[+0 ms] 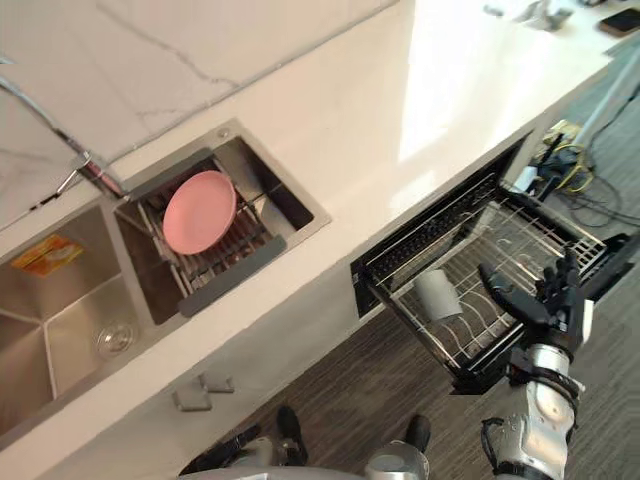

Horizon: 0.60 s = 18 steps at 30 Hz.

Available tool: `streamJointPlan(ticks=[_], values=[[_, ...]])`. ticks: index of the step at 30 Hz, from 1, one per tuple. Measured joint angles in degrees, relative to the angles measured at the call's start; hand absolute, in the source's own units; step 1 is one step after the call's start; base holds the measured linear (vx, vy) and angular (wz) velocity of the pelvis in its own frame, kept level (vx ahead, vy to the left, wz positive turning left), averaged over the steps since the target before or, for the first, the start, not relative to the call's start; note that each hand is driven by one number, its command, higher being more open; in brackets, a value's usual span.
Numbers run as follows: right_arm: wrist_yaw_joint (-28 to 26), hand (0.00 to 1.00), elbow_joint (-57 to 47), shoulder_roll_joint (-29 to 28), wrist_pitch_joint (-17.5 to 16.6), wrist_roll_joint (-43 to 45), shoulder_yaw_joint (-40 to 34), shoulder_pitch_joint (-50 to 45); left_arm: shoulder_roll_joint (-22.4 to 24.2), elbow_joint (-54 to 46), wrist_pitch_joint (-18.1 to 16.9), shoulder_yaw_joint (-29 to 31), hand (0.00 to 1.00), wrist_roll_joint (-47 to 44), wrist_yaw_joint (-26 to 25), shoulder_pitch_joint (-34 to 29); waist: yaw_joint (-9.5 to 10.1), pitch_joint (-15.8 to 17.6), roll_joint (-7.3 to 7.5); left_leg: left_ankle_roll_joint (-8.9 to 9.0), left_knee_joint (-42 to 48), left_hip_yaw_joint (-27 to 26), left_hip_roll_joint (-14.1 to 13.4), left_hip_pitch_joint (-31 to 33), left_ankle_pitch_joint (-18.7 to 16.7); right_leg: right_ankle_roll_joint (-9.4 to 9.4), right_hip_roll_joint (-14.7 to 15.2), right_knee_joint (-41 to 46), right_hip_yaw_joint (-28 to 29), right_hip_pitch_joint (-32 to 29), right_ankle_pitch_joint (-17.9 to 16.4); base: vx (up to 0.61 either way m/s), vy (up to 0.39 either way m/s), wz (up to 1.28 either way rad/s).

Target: Walk over to the sink, pick up the cup, carry it to the dishwasher, place the cup inside the dishwasher, then close the dishwasher door

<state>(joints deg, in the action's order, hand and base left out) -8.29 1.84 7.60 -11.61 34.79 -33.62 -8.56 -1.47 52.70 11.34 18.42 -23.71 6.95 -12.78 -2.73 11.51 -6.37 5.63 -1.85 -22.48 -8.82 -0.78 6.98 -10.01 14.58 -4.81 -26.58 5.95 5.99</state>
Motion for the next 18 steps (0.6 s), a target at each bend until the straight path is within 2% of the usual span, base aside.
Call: streamJointPlan(ticks=[3, 6, 9, 10, 13, 15, 18], values=[[-9.9, 1.0, -5.4, -4.5, -1.7, 9.2, -0.5, -1.1, 1.4, -0.6, -1.6, 1.7, 1.0, 4.5, -3.9, 0.1, -0.47, -1.2, 0.73, 0.04, 0.0, -1.2, -0.3, -1.9, -0.5, -0.04, 0.0, 0.0, 0.9, 1.2, -0.1, 0.0, -0.004, -0.18], [-13.6, 1.0, -8.9, -6.0, -1.6, 11.0, 3.3, -1.0, 1.4, -1.0, -1.7, 2.5, 1.0, 6.9, -4.4, 0.1, -0.37, -2.0, 1.44, 0.01, -0.7, -2.8, -0.3, -3.4, -0.9, -0.29, 0.2, 0.0, 1.7, 1.2, -0.2, -0.04, 0.017, -0.3], [-18.4, 1.0, -9.4, -6.5, 1.7, 11.2, 13.4, -0.9, 0.9, -0.9, -0.6, 2.3, 1.0, 6.6, -4.2, -0.1, 0.36, -3.0, 2.67, 0.55, -3.4, -5.3, 0.2, -5.8, -0.8, -0.28, 0.4, 0.0, 1.5, 1.1, -0.3, -0.03, 0.031, -0.37], [-19.9, 1.0, -9.0, -6.6, 4.0, 10.8, 18.2, -1.0, 0.3, -0.8, 0.1, 1.4, 1.0, 5.9, -4.2, -0.1, 0.47, -3.7, 3.19, 0.61, -3.5, -5.3, 0.2, -5.8, -0.8, -0.27, 0.6, 0.0, 1.3, 1.0, -0.3, 0.01, 0.011, -0.05], [-21.9, 1.0, -6.6, -5.1, 7.7, 7.5, 26.7, -0.5, -0.9, -0.4, 0.9, -2.0, 1.0, 4.0, -4.2, 0.5, 2.38, -4.9, 4.05, 0.71, -3.5, -4.6, 0.7, -5.9, -0.7, -0.57, 1.5, 2.4, 0.7, 0.5, -0.8, 0.05, 0.023, 0.13], [-21.6, 1.0, -3.9, -3.8, 10.2, 5.4, 31.2, 1.4, -2.0, -0.5, 0.7, -3.7, 1.0, 4.1, -4.3, 0.7, 4.03, -5.6, 5.45, 0.24, -3.5, -2.7, 2.0, -5.3, -1.0, -1.04, 3.7, 6.7, -0.7, -0.4, -3.0, 0.08, 0.058, 0.42], [-18.6, 1.0, -2.6, -3.9, 10.7, 5.5, 32.1, 3.5, -3.8, -0.3, 1.0, -5.6, 1.0, 4.9, -5.8, 1.0, 4.89, -6.1, 7.26, -0.38, -3.5, 0.5, 3.3, -4.2, -1.6, -0.46, 6.2, 12.9, -3.4, -1.8, -3.8, 0.11, 0.063, 0.53]])
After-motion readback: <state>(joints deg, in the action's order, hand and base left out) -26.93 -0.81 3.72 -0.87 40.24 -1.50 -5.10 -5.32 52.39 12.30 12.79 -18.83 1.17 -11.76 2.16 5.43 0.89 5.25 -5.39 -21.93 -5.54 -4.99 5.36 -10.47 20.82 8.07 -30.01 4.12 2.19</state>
